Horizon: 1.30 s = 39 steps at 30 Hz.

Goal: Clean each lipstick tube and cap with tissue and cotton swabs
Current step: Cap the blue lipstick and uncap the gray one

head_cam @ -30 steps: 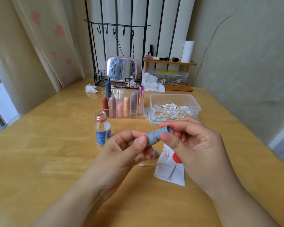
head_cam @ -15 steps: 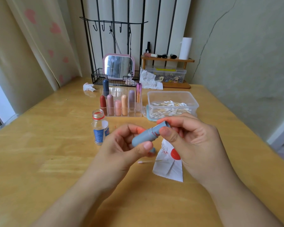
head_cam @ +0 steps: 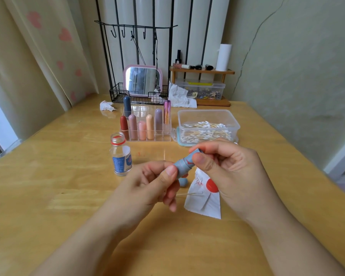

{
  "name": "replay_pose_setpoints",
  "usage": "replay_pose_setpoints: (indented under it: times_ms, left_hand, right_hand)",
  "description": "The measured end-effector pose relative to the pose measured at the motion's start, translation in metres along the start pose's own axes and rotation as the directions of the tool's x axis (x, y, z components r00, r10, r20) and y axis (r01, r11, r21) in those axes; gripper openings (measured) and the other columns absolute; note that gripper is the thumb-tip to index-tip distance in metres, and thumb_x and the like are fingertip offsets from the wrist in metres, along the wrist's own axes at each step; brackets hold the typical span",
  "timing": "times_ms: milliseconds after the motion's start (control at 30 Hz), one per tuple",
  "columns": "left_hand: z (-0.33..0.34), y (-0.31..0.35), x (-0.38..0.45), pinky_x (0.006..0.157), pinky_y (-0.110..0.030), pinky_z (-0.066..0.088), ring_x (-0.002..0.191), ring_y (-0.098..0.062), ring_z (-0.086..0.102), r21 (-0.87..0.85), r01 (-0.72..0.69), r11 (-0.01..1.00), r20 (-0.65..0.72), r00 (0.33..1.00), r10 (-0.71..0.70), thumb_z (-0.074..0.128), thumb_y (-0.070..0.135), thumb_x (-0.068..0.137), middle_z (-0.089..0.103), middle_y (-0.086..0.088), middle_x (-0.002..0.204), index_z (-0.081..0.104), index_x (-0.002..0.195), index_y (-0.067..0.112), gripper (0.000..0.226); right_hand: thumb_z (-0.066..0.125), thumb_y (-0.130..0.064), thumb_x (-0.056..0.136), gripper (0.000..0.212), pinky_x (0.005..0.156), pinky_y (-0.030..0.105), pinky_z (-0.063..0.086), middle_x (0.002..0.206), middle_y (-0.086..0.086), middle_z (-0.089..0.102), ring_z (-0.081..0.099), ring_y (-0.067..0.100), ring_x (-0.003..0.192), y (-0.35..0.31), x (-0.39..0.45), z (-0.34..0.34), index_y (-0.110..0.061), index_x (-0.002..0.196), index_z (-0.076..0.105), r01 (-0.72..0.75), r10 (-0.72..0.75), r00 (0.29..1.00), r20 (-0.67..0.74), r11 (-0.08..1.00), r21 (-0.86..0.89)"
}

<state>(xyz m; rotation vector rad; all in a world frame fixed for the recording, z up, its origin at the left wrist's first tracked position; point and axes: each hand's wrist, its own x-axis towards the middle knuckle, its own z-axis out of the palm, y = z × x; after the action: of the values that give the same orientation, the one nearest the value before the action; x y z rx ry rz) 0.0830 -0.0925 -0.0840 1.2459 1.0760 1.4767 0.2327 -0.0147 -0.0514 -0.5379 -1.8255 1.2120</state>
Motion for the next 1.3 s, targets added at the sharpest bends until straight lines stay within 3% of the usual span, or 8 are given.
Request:
replay_pose_setpoints:
  times_ms: [300, 467, 567, 700, 800, 967, 1167, 1300]
  left_hand:
    - [0.002, 0.009, -0.001, 0.044, -0.024, 0.04, 0.042, -0.012, 0.031, -0.134, 0.171, 0.976, 0.098, 0.983, -0.158, 0.045, 0.043, 0.085, 0.034, 0.002, 0.05, 0.068, 0.069, 0.018, 0.038]
    - [0.007, -0.002, -0.001, 0.069, -0.026, 0.052, 0.065, -0.015, 0.06, 0.13, -0.032, 0.991, -0.08, 0.996, 0.042, 0.063, 0.048, 0.07, 0.064, -0.001, 0.074, 0.059, 0.099, 0.017, 0.043]
    - [0.006, -0.005, 0.0, 0.062, -0.021, 0.05, 0.065, -0.008, 0.062, 0.311, -0.096, 0.946, -0.183, 0.97, 0.158, 0.071, 0.034, 0.07, 0.066, 0.008, 0.074, 0.059, 0.094, 0.018, 0.031]
    - [0.005, -0.003, -0.001, 0.059, -0.016, 0.046, 0.057, -0.009, 0.057, 0.38, -0.153, 0.912, -0.118, 0.97, 0.212, 0.065, 0.033, 0.079, 0.065, 0.013, 0.068, 0.062, 0.093, 0.016, 0.022]
    - [0.003, -0.001, -0.002, 0.058, -0.017, 0.044, 0.055, -0.009, 0.052, 0.357, -0.167, 0.919, -0.041, 0.98, 0.193, 0.055, 0.044, 0.08, 0.06, 0.012, 0.065, 0.065, 0.093, 0.016, 0.033]
    - [0.0, 0.002, -0.001, 0.057, -0.02, 0.039, 0.056, -0.012, 0.043, 0.271, -0.127, 0.954, 0.0, 0.991, 0.132, 0.052, 0.045, 0.082, 0.05, 0.004, 0.061, 0.068, 0.087, 0.015, 0.033]
    - [0.003, 0.0, 0.001, 0.06, -0.02, 0.045, 0.056, -0.012, 0.05, 0.204, -0.087, 0.975, -0.12, 0.986, 0.113, 0.061, 0.031, 0.079, 0.062, 0.004, 0.063, 0.067, 0.091, 0.01, 0.025]
    - [0.007, -0.001, 0.001, 0.058, -0.023, 0.046, 0.054, -0.016, 0.049, 0.065, -0.013, 0.998, -0.16, 0.987, 0.023, 0.05, 0.036, 0.082, 0.062, -0.003, 0.064, 0.065, 0.09, 0.004, 0.036]
  right_hand:
    - [0.066, -0.03, 0.068, 0.012, 0.05, 0.009, 0.038, 0.067, -0.004, 0.063, 0.048, 0.003, 0.059, -0.005, 0.0, 0.002, -0.022, 0.075, 0.072, -0.046, 0.044, 0.999, 0.026, 0.995, 0.089]
    - [0.069, -0.032, 0.065, 0.016, 0.063, 0.015, 0.047, 0.072, 0.002, 0.067, 0.054, 0.012, 0.07, 0.004, 0.003, -0.001, -0.025, 0.078, 0.076, -0.052, 0.057, 0.997, -0.052, 0.995, 0.087]
    - [0.068, -0.033, 0.066, 0.013, 0.06, 0.013, 0.045, 0.069, -0.005, 0.066, 0.054, 0.008, 0.066, 0.002, 0.002, 0.0, -0.026, 0.075, 0.075, -0.044, 0.047, 0.998, -0.039, 0.997, 0.069]
    - [0.067, -0.035, 0.068, 0.014, 0.06, 0.015, 0.044, 0.073, 0.007, 0.066, 0.052, 0.011, 0.067, 0.001, 0.002, -0.001, -0.027, 0.077, 0.075, -0.039, 0.039, 0.999, -0.02, 0.999, 0.032]
    - [0.066, -0.036, 0.068, 0.015, 0.059, 0.016, 0.044, 0.075, 0.009, 0.066, 0.052, 0.013, 0.068, 0.0, 0.002, -0.002, -0.03, 0.079, 0.074, -0.041, 0.041, 0.999, -0.008, 0.999, 0.011]
    - [0.067, -0.036, 0.066, 0.013, 0.05, 0.012, 0.039, 0.062, -0.007, 0.061, 0.046, 0.004, 0.059, 0.0, 0.002, -0.002, -0.026, 0.071, 0.074, -0.067, 0.067, 0.998, -0.004, 0.997, 0.049]
    - [0.071, -0.045, 0.068, 0.026, 0.066, 0.017, 0.045, 0.078, 0.018, 0.06, 0.052, 0.012, 0.071, 0.001, 0.004, -0.003, -0.026, 0.085, 0.073, -0.071, 0.071, 0.997, -0.014, 0.997, -0.016]
    - [0.054, -0.066, 0.064, 0.058, 0.07, 0.008, 0.042, 0.07, -0.015, 0.062, 0.051, -0.009, 0.07, -0.006, 0.006, -0.011, -0.03, 0.108, 0.064, -0.107, 0.107, 0.994, -0.036, 0.994, 0.018]
